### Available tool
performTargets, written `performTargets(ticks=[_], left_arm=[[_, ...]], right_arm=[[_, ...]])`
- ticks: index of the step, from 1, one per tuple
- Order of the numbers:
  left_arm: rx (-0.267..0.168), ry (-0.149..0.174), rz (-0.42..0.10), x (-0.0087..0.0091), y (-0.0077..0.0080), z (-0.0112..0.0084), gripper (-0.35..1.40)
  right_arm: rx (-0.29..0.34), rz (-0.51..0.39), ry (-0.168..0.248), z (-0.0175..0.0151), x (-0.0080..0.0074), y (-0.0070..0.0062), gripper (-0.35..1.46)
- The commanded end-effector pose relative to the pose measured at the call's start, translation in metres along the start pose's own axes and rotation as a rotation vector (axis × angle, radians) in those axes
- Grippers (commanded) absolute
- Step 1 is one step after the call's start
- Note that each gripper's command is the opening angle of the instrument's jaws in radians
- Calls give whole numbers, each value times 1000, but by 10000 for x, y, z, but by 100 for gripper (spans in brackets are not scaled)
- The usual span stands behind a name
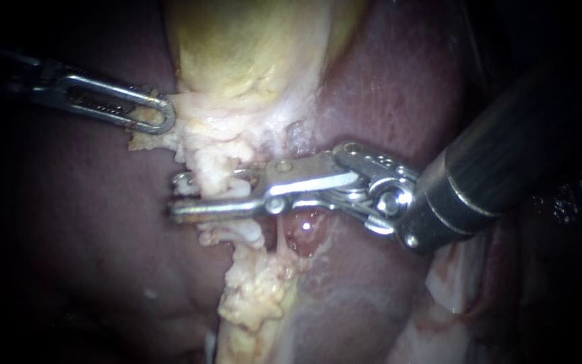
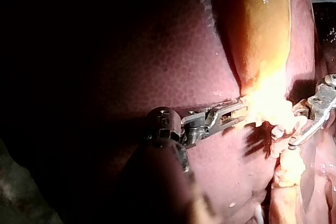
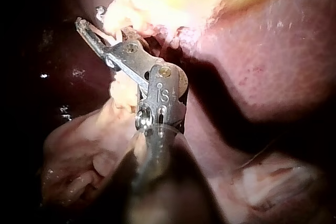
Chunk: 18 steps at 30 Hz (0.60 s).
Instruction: Clipping third clip left tube
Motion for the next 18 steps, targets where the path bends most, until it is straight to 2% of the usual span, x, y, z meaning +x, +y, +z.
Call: performTargets(ticks=[1, 3, 11, 18], left_arm=[[0, 0, 0, 0, 0, 0, -35], [0, 0, 0, 0, 0, 0, -35], [0, 0, 0, 0, 0, 0, -35], [0, 0, 0, 0, 0, 0, -35]], right_arm=[[7, 25, -2, -1, 1, -1, -13], [19, 54, -6, -2, -1, -2, -35], [29, 72, -13, -3, -10, 1, -35], [27, 71, -19, -4, -11, 3, -35]])
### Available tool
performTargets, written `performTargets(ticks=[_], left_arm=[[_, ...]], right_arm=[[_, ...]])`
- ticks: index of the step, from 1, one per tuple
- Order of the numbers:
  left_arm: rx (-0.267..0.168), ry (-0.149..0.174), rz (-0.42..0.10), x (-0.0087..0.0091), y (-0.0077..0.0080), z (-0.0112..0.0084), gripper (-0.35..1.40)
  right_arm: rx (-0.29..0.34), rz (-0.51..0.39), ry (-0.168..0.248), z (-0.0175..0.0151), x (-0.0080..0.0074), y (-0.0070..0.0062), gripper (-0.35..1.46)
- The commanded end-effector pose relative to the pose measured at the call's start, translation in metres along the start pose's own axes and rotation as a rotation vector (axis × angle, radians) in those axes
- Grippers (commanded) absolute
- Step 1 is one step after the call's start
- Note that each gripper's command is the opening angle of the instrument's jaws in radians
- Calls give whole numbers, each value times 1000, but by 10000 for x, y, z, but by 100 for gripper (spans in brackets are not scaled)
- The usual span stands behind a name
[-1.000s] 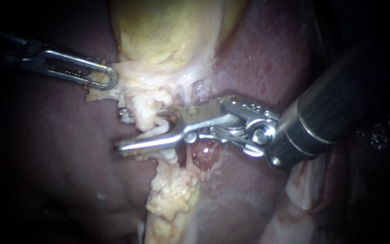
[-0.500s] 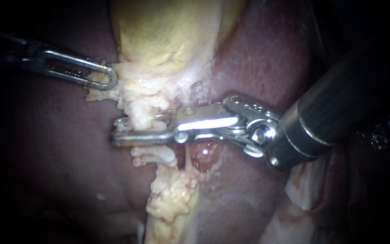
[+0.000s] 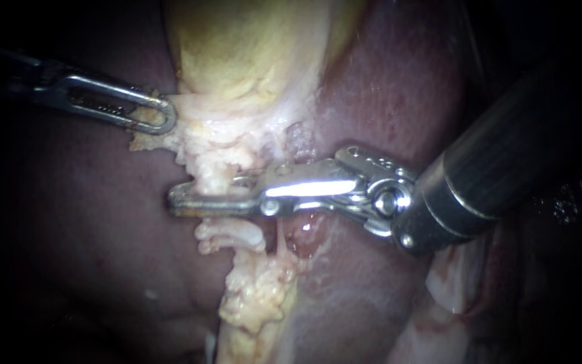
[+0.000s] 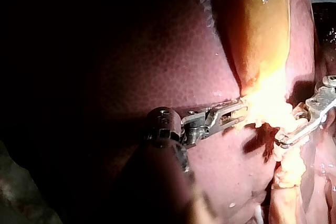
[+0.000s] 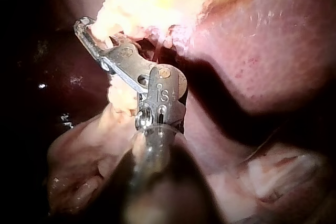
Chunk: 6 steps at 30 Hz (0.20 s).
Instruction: Clipping third clip left tube
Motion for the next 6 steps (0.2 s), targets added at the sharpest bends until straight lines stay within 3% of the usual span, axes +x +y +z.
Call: performTargets(ticks=[1, 6], left_arm=[[0, 0, 0, 0, 0, 0, -35], [0, 0, 0, 0, 0, 0, -35]], right_arm=[[0, 0, 0, 1, 0, 0, -35], [0, 5, 0, 1, -1, 1, -35]])
